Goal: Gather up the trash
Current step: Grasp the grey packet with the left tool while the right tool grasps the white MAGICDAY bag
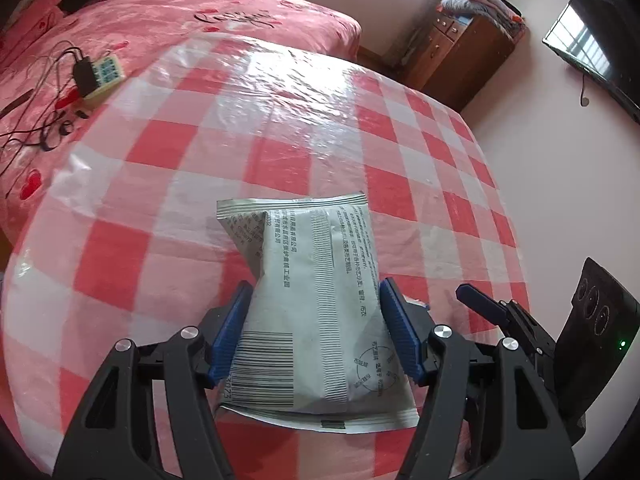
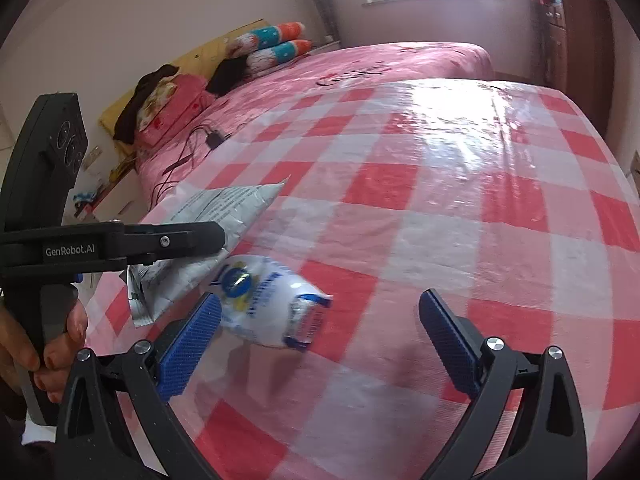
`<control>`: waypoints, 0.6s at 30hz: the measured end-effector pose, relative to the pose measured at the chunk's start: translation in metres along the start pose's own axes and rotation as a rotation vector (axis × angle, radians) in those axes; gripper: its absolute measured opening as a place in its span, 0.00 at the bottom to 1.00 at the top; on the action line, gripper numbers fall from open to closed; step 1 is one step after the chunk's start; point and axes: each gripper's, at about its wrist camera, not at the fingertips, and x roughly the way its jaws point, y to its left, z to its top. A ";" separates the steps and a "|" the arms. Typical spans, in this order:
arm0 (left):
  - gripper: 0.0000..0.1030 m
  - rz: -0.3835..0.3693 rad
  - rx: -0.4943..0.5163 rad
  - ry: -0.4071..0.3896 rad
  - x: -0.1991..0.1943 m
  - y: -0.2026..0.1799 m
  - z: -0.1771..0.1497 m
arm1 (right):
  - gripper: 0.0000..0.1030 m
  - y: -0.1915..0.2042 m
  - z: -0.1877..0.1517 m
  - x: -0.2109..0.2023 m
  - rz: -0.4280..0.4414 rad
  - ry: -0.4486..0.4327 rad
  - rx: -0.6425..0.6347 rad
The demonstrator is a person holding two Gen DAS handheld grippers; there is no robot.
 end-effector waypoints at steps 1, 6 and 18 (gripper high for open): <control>0.64 0.002 -0.001 -0.007 -0.003 0.003 -0.001 | 0.95 0.004 0.000 0.003 0.004 0.008 -0.007; 0.64 0.028 -0.005 -0.037 -0.016 0.017 -0.008 | 0.95 0.022 0.004 0.018 -0.004 0.031 -0.024; 0.64 0.039 -0.016 -0.076 -0.037 0.055 -0.032 | 0.95 0.053 0.005 0.038 -0.113 0.048 0.001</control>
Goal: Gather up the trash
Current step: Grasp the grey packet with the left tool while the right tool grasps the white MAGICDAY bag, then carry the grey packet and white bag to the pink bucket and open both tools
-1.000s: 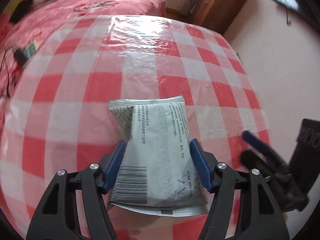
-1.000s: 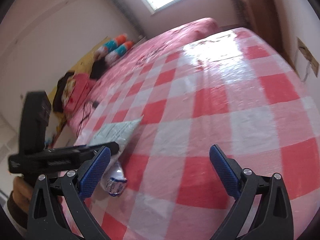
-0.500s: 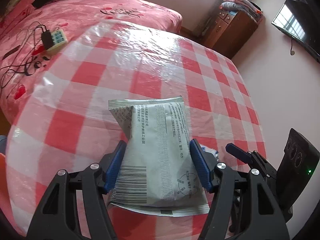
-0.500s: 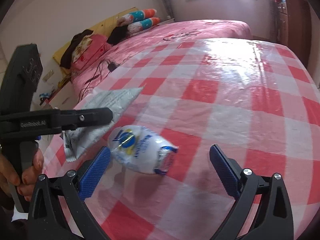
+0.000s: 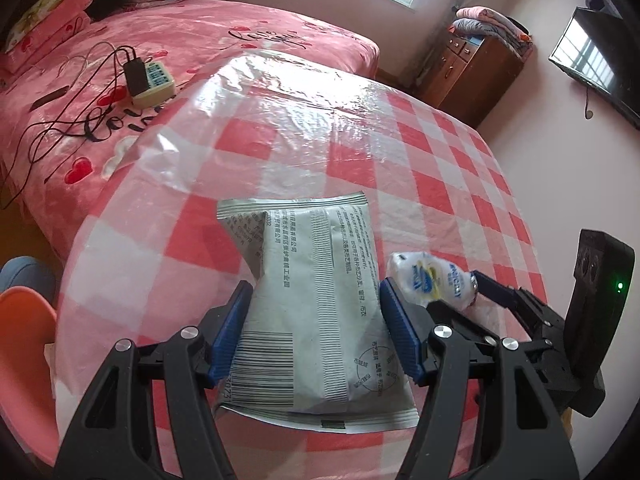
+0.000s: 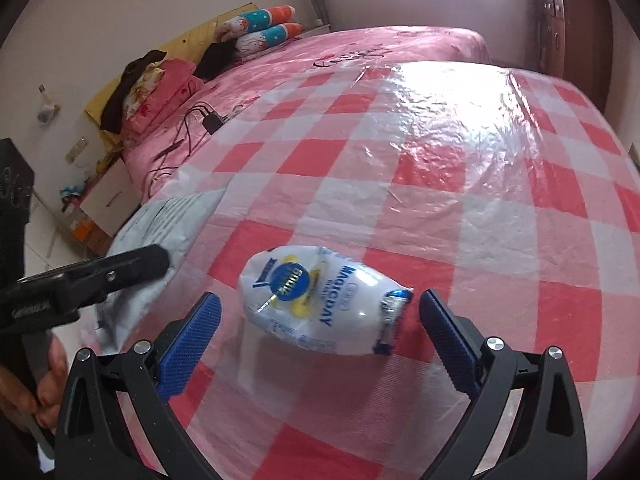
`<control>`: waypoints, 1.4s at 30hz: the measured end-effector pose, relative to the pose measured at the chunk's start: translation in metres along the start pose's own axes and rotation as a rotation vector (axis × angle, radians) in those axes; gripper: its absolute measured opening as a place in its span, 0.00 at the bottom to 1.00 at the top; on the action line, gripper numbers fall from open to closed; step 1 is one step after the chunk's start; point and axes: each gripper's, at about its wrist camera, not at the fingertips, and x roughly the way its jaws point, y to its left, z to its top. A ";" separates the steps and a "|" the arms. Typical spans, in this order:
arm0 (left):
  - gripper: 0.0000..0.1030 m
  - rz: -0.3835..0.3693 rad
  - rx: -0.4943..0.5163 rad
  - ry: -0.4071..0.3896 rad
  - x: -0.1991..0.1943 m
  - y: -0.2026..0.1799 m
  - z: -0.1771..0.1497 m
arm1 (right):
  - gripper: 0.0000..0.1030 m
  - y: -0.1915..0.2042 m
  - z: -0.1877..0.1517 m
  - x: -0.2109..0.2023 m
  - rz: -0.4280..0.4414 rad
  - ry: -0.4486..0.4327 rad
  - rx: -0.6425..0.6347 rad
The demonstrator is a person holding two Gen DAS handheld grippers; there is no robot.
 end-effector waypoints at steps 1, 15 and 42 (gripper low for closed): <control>0.64 -0.005 -0.002 -0.001 -0.002 0.003 -0.002 | 0.95 0.005 0.000 0.003 -0.026 0.002 -0.015; 0.64 -0.062 -0.041 -0.009 -0.013 0.039 -0.025 | 0.96 0.025 0.007 0.035 -0.206 0.039 -0.049; 0.64 -0.090 -0.039 -0.101 -0.043 0.074 -0.033 | 0.94 0.032 0.003 0.011 -0.140 -0.021 -0.005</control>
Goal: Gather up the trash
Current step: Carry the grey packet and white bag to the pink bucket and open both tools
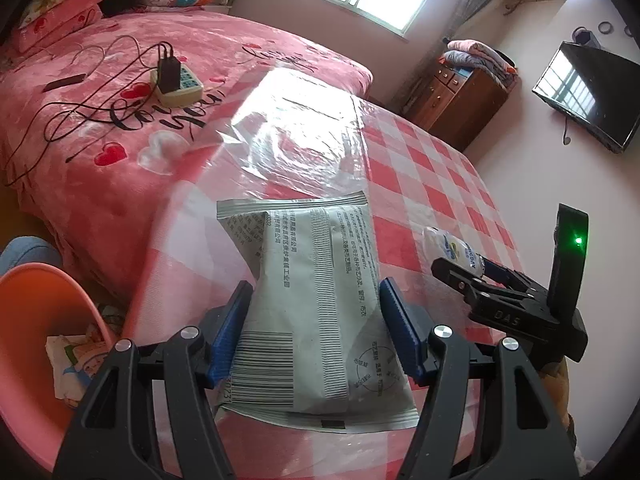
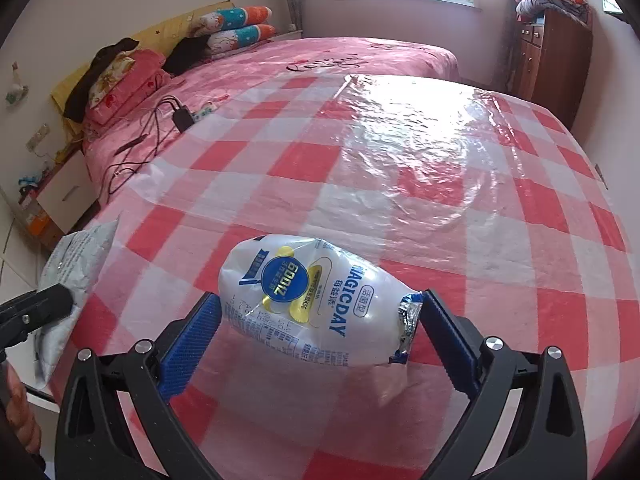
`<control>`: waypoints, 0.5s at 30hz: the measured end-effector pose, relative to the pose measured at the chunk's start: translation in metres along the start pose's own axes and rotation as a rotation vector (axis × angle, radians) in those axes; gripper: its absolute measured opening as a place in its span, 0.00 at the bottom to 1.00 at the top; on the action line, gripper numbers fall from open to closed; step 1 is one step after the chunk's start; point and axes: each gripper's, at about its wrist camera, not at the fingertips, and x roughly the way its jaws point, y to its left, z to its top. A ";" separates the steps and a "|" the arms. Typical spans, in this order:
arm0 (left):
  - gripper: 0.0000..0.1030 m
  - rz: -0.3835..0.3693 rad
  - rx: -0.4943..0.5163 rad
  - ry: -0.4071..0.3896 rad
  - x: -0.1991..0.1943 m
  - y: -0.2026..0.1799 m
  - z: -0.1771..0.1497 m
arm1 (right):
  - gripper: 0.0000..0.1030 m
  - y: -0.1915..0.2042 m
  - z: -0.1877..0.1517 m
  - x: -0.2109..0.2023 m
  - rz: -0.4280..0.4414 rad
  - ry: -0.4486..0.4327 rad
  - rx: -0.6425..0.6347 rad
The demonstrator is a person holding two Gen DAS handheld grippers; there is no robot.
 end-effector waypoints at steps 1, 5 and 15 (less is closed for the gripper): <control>0.64 0.003 -0.001 -0.005 -0.002 0.002 0.001 | 0.94 0.003 0.001 -0.002 0.009 -0.002 -0.001; 0.64 0.023 -0.006 -0.027 -0.011 0.010 0.003 | 0.94 0.018 0.003 -0.007 0.043 -0.006 -0.012; 0.64 0.098 -0.030 -0.070 -0.033 0.043 0.002 | 0.94 0.077 0.006 -0.014 0.151 0.000 -0.089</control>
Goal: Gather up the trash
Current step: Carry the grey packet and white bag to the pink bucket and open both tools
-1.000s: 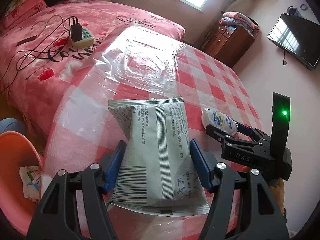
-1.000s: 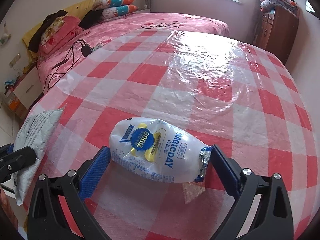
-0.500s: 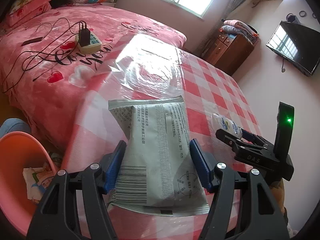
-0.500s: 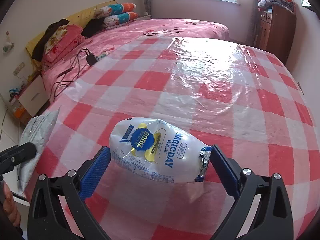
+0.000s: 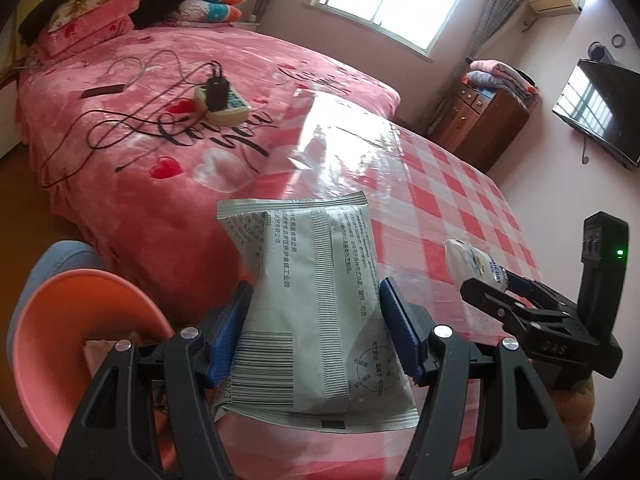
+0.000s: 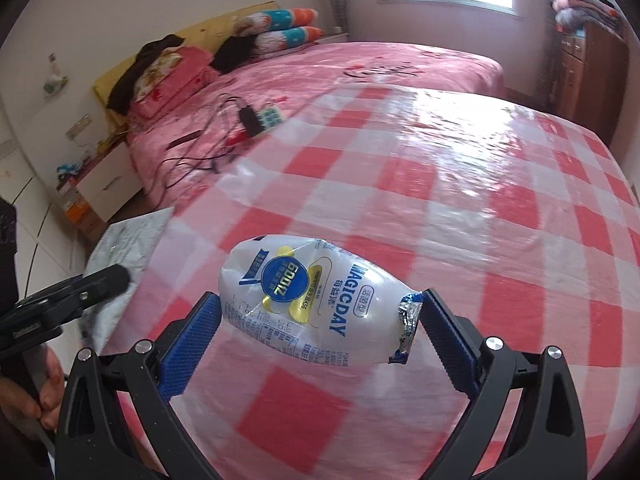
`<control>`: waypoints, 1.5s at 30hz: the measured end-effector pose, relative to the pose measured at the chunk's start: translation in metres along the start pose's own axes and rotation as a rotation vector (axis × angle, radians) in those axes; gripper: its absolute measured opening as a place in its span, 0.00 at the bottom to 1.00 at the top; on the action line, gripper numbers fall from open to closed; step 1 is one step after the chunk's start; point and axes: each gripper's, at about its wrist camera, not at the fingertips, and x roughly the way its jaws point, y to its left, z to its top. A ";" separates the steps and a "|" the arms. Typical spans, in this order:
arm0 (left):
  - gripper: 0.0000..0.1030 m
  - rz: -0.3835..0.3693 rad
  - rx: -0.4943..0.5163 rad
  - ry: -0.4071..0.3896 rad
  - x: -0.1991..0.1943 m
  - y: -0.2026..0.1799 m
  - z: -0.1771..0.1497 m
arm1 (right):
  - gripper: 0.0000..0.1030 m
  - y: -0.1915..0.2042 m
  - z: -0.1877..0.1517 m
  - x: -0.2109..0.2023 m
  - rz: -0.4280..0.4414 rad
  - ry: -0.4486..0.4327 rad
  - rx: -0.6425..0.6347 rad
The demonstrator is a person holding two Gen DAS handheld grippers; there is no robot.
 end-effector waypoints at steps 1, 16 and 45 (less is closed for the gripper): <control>0.64 0.010 0.001 -0.004 -0.002 0.003 0.000 | 0.94 0.005 0.000 0.001 0.008 0.001 -0.008; 0.64 0.196 -0.027 -0.026 -0.035 0.074 -0.021 | 0.94 0.125 0.000 0.023 0.170 0.039 -0.241; 0.69 0.369 -0.192 0.066 -0.023 0.176 -0.067 | 0.95 0.247 -0.034 0.103 0.198 0.142 -0.599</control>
